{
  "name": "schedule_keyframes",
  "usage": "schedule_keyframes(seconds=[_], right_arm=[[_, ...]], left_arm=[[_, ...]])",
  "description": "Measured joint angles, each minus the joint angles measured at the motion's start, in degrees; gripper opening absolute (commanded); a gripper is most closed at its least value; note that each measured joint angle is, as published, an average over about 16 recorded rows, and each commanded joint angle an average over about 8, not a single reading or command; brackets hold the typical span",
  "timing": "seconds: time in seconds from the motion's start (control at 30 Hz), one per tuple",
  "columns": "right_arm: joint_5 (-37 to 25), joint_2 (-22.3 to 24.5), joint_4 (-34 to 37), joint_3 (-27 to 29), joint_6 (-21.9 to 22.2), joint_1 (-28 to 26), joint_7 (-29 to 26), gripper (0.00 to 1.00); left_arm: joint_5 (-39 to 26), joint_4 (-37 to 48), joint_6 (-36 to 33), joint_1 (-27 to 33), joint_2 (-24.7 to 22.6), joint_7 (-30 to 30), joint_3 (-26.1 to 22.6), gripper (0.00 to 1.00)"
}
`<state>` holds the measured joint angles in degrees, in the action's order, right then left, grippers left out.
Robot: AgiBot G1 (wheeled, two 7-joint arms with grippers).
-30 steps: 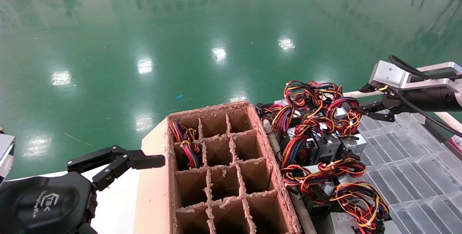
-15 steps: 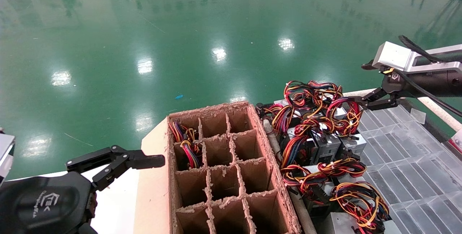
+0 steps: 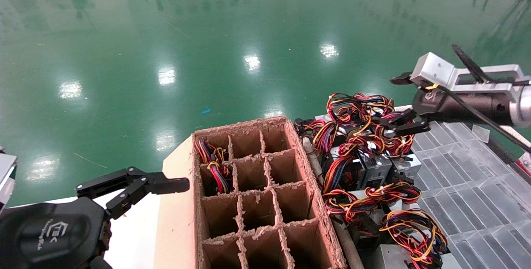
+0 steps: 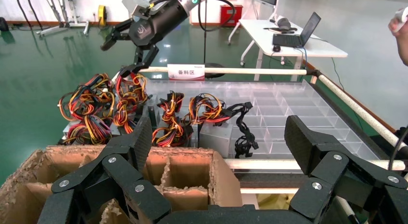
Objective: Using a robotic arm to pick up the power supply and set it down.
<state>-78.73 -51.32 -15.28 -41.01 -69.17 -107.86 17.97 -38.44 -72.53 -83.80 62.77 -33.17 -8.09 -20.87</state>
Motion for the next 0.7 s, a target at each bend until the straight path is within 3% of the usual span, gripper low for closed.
schedule_keyframes(seconds=[0.7], right_arm=[[14.8, 6.6, -23.5, 10.1, -6.7, 18.6, -11.6, 1.0]], left_arm=[[0.0, 0.0, 0.0, 0.0, 0.0, 0.0, 0.0, 1.0]])
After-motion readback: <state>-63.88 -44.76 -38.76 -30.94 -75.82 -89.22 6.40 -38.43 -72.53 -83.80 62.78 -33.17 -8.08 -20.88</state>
